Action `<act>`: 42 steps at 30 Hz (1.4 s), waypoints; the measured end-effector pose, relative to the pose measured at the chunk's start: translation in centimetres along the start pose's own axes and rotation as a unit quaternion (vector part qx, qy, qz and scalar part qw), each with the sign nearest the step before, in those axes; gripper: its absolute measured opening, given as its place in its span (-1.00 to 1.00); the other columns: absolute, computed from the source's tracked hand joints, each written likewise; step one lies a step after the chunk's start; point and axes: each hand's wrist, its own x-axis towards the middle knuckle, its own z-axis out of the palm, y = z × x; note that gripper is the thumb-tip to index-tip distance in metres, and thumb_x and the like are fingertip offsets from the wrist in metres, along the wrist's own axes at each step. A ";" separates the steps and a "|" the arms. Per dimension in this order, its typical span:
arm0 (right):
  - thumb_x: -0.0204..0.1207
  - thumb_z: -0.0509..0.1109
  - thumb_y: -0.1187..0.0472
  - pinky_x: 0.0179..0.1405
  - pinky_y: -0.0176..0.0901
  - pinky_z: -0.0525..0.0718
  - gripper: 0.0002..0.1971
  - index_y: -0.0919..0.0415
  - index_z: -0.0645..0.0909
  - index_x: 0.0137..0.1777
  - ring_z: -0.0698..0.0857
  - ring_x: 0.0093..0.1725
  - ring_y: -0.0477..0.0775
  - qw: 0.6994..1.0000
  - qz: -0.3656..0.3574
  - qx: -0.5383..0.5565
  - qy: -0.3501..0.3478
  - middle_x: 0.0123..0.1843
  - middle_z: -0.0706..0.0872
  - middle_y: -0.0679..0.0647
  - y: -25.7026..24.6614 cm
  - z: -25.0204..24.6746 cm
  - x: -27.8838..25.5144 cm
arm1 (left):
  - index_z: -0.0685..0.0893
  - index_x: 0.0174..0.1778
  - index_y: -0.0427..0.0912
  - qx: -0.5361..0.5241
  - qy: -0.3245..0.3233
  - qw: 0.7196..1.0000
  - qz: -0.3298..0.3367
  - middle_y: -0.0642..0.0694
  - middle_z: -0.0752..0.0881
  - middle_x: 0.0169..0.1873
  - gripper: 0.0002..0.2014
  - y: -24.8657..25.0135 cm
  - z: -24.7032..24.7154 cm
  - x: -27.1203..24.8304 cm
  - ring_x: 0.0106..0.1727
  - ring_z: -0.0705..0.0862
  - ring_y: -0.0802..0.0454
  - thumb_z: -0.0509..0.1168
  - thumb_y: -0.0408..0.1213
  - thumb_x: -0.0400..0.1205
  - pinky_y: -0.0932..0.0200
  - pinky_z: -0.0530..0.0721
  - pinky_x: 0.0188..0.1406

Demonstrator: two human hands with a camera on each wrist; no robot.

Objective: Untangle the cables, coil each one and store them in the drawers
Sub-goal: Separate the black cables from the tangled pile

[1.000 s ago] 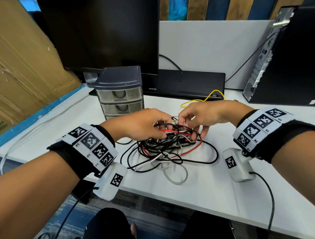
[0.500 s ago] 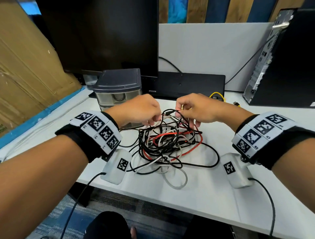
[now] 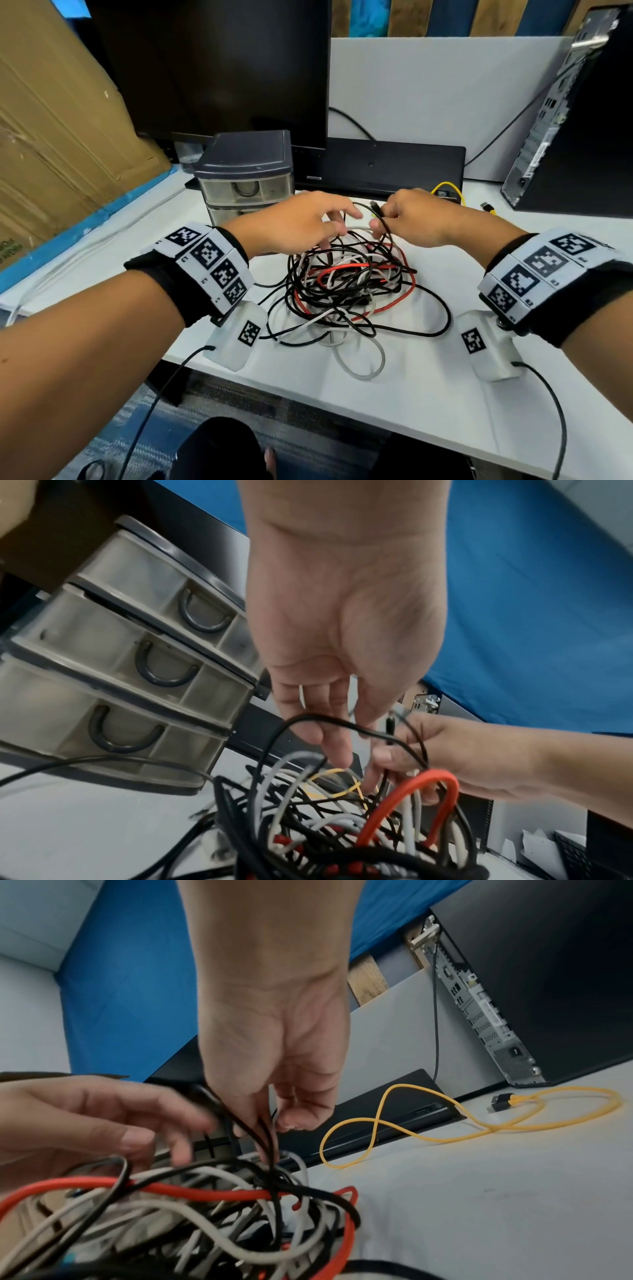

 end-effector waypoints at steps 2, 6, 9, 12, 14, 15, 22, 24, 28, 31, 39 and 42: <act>0.73 0.37 0.07 -0.44 -0.37 0.59 -0.70 0.20 0.82 -0.14 0.71 -0.43 -0.05 1.000 0.008 0.018 0.023 -0.49 0.70 -0.12 0.4 0.0 0.2 | 0.81 0.15 -0.07 -0.005 0.020 1.000 -0.006 -0.03 0.83 -0.06 -0.74 -0.2 -0.8 -0.2 -0.23 0.82 0.13 0.24 -0.42 0.77 0.29 0.69 -0.29; 0.66 0.45 0.28 -0.02 -0.03 0.86 -0.83 0.21 0.82 -0.14 0.87 -0.30 0.05 0.997 0.014 0.080 0.013 -0.33 0.85 0.10 0.8 0.3 0.8 | 0.80 -0.17 -0.15 0.032 0.011 0.997 -0.072 -0.06 0.81 -0.35 -0.78 -0.9 -2.6 -0.9 -0.42 0.75 0.11 0.27 -0.44 0.67 0.13 0.73 -0.26; 0.66 0.39 0.41 -0.05 0.01 0.87 -0.72 0.21 0.84 -0.23 0.87 -0.24 0.14 0.992 0.041 0.118 -0.023 -0.33 0.85 0.17 0.9 1.0 1.0 | 0.77 -0.22 -0.28 0.047 -0.095 0.985 -0.134 -0.12 0.80 -0.42 -0.83 -1.1 -2.9 -1.8 -0.46 0.73 0.04 0.33 -0.38 0.66 0.19 0.68 -0.38; 0.65 0.39 0.49 -0.27 -0.19 0.79 -0.72 0.29 0.83 -0.24 0.80 -0.35 0.02 0.980 0.071 0.179 -0.052 -0.32 0.84 0.19 0.9 1.5 1.1 | 0.76 -0.04 -0.23 0.033 -0.148 0.977 -0.150 -0.11 0.86 -0.31 -0.92 -1.2 -2.4 -2.4 -0.34 0.83 0.03 0.35 -0.38 0.69 0.22 0.70 -0.36; 0.65 0.38 0.52 -0.26 -0.23 0.80 -0.73 0.32 0.83 -0.22 0.80 -0.33 0.00 0.977 0.084 0.187 -0.066 -0.29 0.84 0.16 0.7 1.6 1.1 | 0.66 0.13 -0.12 -0.001 -0.137 0.979 -0.149 -0.14 0.89 -0.16 -0.83 -1.5 -2.2 -2.7 -0.21 0.89 0.00 0.40 -0.42 0.67 0.16 0.74 -0.29; 0.65 0.35 0.54 -0.22 -0.21 0.83 -0.71 0.33 0.83 -0.21 0.80 -0.30 0.02 0.975 0.091 0.188 -0.070 -0.24 0.85 0.19 0.5 1.4 1.1 | 0.60 0.16 -0.08 -0.015 -0.127 0.980 -0.150 -0.16 0.88 -0.13 -0.74 -1.7 -2.1 -2.7 -0.17 0.89 -0.02 0.43 -0.44 0.65 0.13 0.75 -0.27; 0.63 0.26 0.42 -0.10 -0.14 0.78 -0.72 0.18 0.81 -0.04 0.80 -0.09 0.10 0.990 0.074 -0.065 -0.097 -0.08 0.84 0.09 -1.7 0.8 1.0 | 0.60 -0.16 -0.33 0.022 -0.142 0.972 -0.186 -0.25 0.86 -0.32 -0.75 -2.5 -1.4 -3.6 -0.37 0.84 -0.06 0.44 -0.23 0.71 0.10 0.81 -0.37; 0.67 0.31 0.33 -0.08 -0.14 0.66 -0.80 0.19 0.80 0.04 0.68 0.01 0.14 0.985 0.053 -0.128 -0.100 0.03 0.80 0.09 -2.1 1.4 1.1 | 0.72 -0.15 -0.38 0.042 -0.162 0.969 -0.183 -0.21 0.87 -0.29 -0.69 -2.8 -0.7 -3.7 -0.36 0.83 0.00 0.37 -0.19 0.76 0.12 0.79 -0.33; 0.66 0.38 0.15 0.01 -0.08 0.69 -0.79 0.27 0.76 0.10 0.69 -0.02 0.18 0.976 0.037 -0.196 -0.093 0.07 0.79 0.19 -2.3 1.6 1.5 | 0.77 -0.07 -0.32 0.040 -0.143 0.973 -0.176 -0.18 0.88 -0.25 -0.84 -3.4 0.2 -4.0 -0.31 0.82 0.01 0.36 -0.31 0.72 0.15 0.76 -0.29; 0.66 0.33 0.23 -0.11 -0.14 0.63 -0.80 0.25 0.78 -0.02 0.71 -0.01 0.22 0.973 0.039 -0.208 -0.098 0.03 0.78 0.19 -2.3 0.9 1.6 | 0.75 -0.03 -0.25 0.005 -0.142 0.975 -0.168 -0.23 0.88 -0.20 -0.95 -3.7 0.3 -4.0 -0.32 0.82 0.08 0.45 -0.42 0.63 0.21 0.73 -0.35; 0.67 0.43 0.24 -0.09 -0.20 0.56 -0.87 0.17 0.79 -0.08 0.70 0.03 0.13 0.982 0.039 -0.158 -0.096 -0.07 0.77 0.03 -3.1 1.6 1.6 | 0.65 -0.01 -0.25 -0.058 -0.167 0.968 -0.177 -0.35 0.86 -0.11 -0.75 -4.3 1.0 -3.7 -0.17 0.88 -0.12 0.57 -0.51 0.53 0.16 0.82 -0.24; 0.63 0.41 0.25 -0.21 -0.18 0.64 -0.85 0.14 0.84 -0.03 0.75 -0.03 0.13 0.984 0.064 -0.137 -0.090 -0.07 0.82 0.07 -3.1 0.4 1.2 | 0.67 0.05 -0.16 -0.001 -0.165 0.974 -0.158 -0.16 0.87 -0.12 -0.70 -4.5 0.8 -3.8 -0.27 0.75 0.06 0.62 -0.37 0.50 0.25 0.62 -0.40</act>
